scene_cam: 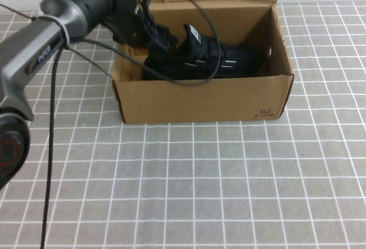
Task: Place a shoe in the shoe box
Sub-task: Place the shoe in the shoe box
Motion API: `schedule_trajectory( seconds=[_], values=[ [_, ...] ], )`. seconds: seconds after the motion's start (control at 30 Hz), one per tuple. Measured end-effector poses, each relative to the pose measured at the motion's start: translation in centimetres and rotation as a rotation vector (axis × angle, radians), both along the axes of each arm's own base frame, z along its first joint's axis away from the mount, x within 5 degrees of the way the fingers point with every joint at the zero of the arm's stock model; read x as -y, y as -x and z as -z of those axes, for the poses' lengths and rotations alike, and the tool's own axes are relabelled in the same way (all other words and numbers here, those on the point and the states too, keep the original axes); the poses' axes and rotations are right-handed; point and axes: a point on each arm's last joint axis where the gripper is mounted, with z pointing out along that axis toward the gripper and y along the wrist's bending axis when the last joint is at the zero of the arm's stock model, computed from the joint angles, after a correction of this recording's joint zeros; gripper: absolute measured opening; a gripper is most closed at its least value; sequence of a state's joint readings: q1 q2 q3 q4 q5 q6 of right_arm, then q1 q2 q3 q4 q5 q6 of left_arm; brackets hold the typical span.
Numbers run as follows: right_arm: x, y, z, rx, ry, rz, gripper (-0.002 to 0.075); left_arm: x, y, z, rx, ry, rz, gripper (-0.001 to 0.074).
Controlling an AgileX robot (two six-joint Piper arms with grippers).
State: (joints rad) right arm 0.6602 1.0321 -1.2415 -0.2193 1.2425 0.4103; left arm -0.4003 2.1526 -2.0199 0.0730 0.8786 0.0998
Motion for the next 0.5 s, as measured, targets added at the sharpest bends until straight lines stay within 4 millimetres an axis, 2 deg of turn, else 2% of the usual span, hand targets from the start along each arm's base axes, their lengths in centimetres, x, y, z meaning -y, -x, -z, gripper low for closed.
schedule_trajectory(
  seconds=[0.1,0.2,0.5],
  values=[
    [0.0,-0.1,0.0,0.007,-0.006,-0.002,-0.0017,0.2,-0.2,-1.6,0.055,0.045,-0.006,0.0400],
    [-0.1,-0.1,-0.1,0.009,-0.007,-0.002,-0.0016,0.3,-0.3,-2.0,0.086,0.064,-0.008,0.0400],
    [-0.1,-0.1,-0.1,0.009,-0.007,-0.002,-0.0016,0.6,-1.4,2.6,-0.019,0.006,-0.010,0.0400]
  ],
)
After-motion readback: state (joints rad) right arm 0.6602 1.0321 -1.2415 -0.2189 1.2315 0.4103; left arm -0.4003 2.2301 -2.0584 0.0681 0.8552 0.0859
